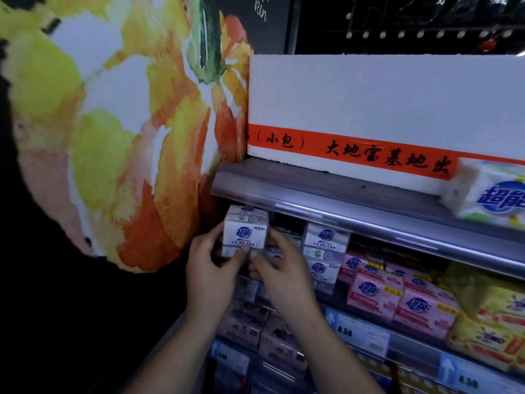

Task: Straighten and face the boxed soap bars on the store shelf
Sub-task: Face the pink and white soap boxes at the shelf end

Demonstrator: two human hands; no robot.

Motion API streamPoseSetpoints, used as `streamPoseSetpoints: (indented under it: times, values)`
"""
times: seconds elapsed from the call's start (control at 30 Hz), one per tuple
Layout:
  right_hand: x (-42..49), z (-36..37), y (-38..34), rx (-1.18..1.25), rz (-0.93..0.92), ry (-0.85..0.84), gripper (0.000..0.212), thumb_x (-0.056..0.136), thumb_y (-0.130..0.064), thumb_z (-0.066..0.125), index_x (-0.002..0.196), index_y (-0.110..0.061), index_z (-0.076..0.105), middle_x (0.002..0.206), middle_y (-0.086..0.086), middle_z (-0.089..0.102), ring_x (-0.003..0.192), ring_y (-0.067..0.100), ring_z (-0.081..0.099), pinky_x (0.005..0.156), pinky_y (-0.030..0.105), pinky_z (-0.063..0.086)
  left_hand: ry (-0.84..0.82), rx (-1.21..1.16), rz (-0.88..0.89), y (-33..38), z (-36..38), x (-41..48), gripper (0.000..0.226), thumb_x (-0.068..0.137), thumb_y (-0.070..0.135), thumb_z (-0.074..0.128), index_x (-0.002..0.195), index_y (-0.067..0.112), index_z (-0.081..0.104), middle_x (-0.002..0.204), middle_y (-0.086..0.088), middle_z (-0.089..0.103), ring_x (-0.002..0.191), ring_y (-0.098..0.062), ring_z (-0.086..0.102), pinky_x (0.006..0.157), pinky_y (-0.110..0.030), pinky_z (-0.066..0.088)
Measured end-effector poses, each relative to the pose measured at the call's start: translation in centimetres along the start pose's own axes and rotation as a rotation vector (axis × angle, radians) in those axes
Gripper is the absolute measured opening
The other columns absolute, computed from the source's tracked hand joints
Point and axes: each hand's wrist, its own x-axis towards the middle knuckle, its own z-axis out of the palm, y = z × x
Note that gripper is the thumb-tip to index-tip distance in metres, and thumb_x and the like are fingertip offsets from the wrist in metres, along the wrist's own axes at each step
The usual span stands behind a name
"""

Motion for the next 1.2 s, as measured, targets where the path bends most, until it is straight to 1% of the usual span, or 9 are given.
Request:
streamPoseSetpoints:
  times: [0.13, 0.27, 0.47, 0.63, 0.87, 0.97, 1.07, 1.13, 1.2]
  values:
    - [-2.7, -2.0, -0.6, 0.055, -0.075, -0.011, 0.032, 0.096, -0.009, 0.071, 0.116, -0.032, 0.062, 0.108, -0.022, 0.073, 0.075, 0.015, 0.076, 0.066, 0.027, 0.061, -0.147, -0.29, -0.013, 1.5, -1.2, -1.9, 0.05, 0.075, 0.022, 0.088, 0.117, 0.032, 0.062, 0.116, 0.005, 0.072, 0.101, -0.007, 0.071, 0.082, -0.017, 0.055]
    - [-4.9, -5.3, -1.2, 0.079, -0.091, -0.122, 0.034, 0.094, -0.009, 0.074, 0.117, -0.027, 0.056, 0.117, -0.015, 0.074, 0.065, 0.017, 0.069, 0.062, 0.027, 0.058, -0.326, -0.561, -0.069, 3.1, -1.8, -3.5, 0.056, 0.067, 0.023, 0.087, 0.115, 0.03, 0.059, 0.12, -0.007, 0.073, 0.1, -0.017, 0.075, 0.076, -0.027, 0.061]
    - [-7.4, -11.8, -2.5, -0.094, -0.161, -0.231, 0.072, 0.083, -0.008, 0.085, 0.136, -0.042, 0.05, 0.14, -0.016, 0.06, 0.063, 0.018, 0.066, 0.06, 0.031, 0.056, -0.595, -0.436, 0.01, 5.3, -1.3, -5.5, 0.07, 0.067, 0.025, 0.092, 0.13, 0.03, 0.061, 0.126, 0.0, 0.072, 0.112, -0.014, 0.072, 0.08, -0.024, 0.058]
    - [-10.0, -15.9, -3.1, -0.39, -0.182, -0.157, 0.084, 0.085, -0.01, 0.084, 0.136, -0.063, 0.044, 0.086, -0.01, 0.073, 0.072, 0.018, 0.07, 0.062, 0.027, 0.058, -0.728, -0.338, 0.063, 7.2, 1.1, -7.4, 0.064, 0.065, 0.022, 0.094, 0.117, 0.036, 0.06, 0.119, 0.009, 0.073, 0.109, -0.011, 0.071, 0.075, -0.021, 0.059]
    - [-12.2, -19.3, -3.4, -0.436, -0.17, -0.069, 0.08, 0.086, -0.015, 0.083, 0.14, -0.058, 0.044, 0.09, 0.003, 0.073, 0.076, 0.023, 0.07, 0.066, 0.051, 0.061, -0.775, -0.331, 0.094, 9.6, 3.5, -9.2, 0.063, 0.064, 0.025, 0.093, 0.115, 0.041, 0.06, 0.117, 0.014, 0.072, 0.108, -0.006, 0.07, 0.073, -0.023, 0.06]
    - [-12.6, -20.3, -3.5, -0.38, -0.17, -0.07, 0.076, 0.088, -0.023, 0.081, 0.145, -0.055, 0.042, 0.108, 0.004, 0.076, 0.088, 0.029, 0.074, 0.073, 0.058, 0.061, -0.756, -0.303, 0.134, 10.7, 3.7, -9.8, 0.063, 0.062, 0.041, 0.092, 0.116, 0.048, 0.059, 0.119, 0.018, 0.072, 0.106, -0.006, 0.07, 0.074, -0.027, 0.062]
    - [-13.1, -20.5, -3.6, -0.238, -0.206, -0.148, 0.069, 0.095, -0.028, 0.073, 0.153, -0.045, 0.039, 0.139, -0.009, 0.065, 0.114, 0.024, 0.07, 0.085, 0.044, 0.063, -0.686, -0.207, 0.234, 11.6, 3.7, -10.4, 0.067, 0.064, 0.056, 0.088, 0.123, 0.051, 0.056, 0.121, 0.023, 0.068, 0.107, -0.002, 0.067, 0.072, -0.022, 0.059]
    - [-13.3, -20.3, -3.7, -0.106, -0.14, -0.172, 0.068, 0.096, -0.029, 0.071, 0.155, -0.038, 0.039, 0.135, -0.011, 0.067, 0.112, 0.013, 0.07, 0.079, 0.03, 0.062, -0.635, -0.153, 0.299, 12.2, 3.7, -10.6, 0.071, 0.066, 0.064, 0.084, 0.129, 0.051, 0.054, 0.126, 0.025, 0.063, 0.112, 0.0, 0.063, 0.074, -0.02, 0.058]
    - [-13.4, -20.2, -3.5, 0.012, -0.057, -0.17, 0.065, 0.095, -0.023, 0.069, 0.154, -0.03, 0.042, 0.125, -0.005, 0.072, 0.103, 0.014, 0.073, 0.076, 0.029, 0.062, -0.62, -0.165, 0.311, 12.7, 3.6, -10.6, 0.075, 0.065, 0.065, 0.084, 0.132, 0.048, 0.056, 0.129, 0.024, 0.061, 0.117, -0.002, 0.062, 0.082, -0.026, 0.059]
